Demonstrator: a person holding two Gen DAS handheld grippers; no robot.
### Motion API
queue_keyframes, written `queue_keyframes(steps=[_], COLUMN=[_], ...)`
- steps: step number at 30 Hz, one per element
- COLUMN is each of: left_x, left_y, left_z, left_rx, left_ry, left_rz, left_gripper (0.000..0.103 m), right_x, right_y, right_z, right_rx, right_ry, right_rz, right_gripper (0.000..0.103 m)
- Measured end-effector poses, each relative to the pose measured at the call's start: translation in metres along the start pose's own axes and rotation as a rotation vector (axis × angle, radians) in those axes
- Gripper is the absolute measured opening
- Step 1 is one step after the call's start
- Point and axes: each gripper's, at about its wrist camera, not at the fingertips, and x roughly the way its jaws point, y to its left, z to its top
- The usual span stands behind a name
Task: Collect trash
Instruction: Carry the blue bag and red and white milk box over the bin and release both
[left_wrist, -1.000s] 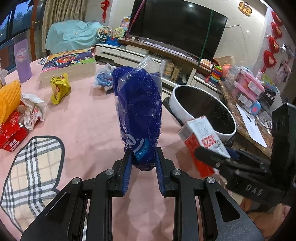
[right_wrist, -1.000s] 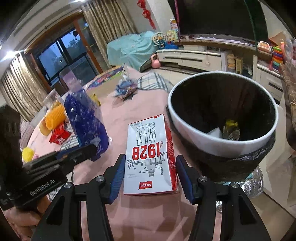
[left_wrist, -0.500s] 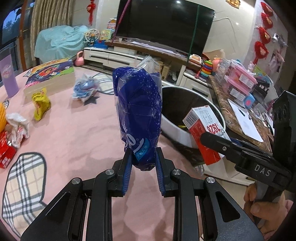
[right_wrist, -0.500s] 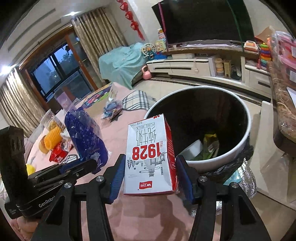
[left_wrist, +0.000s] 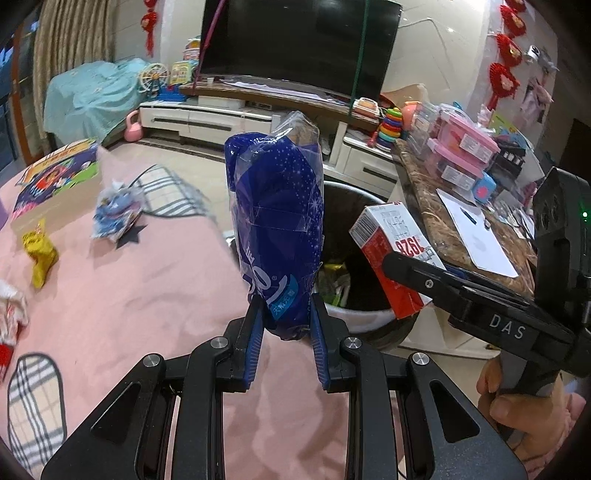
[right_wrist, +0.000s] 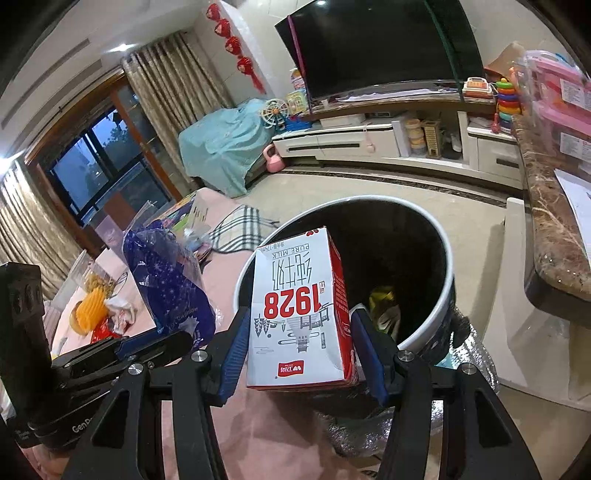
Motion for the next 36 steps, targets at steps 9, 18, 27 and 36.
queue_keyframes(steps=[9,18,27,36], left_x=[0.018,0.036,0.047,0.037], left_y=[-0.016,-0.022,-0.02,-0.011], left_z=[0.022,0.03,0.034,0.031], left_rx=[0.047,0.054,0.038,0.003], left_ry=[0.009,0.036,0.056,0.031], left_rz=[-0.007,-0.018,-0.014,0.004], left_gripper=[0.023,0.023,0.03,0.056], right_x=[0.003,0.014,0.025,0.025], right_y=[-0.018,-0.035,-0.041,-0.041], right_z=[0.015,0.023,0.03,0.032], right_rx=[0.027,0.056,0.072,0.101], right_ry=[-0.015,-0.001,0.022,0.02], right_rz=[-0.02,-0.034,-0.042,-0.034], right_gripper=[0.056,0.056,0.056,0.066])
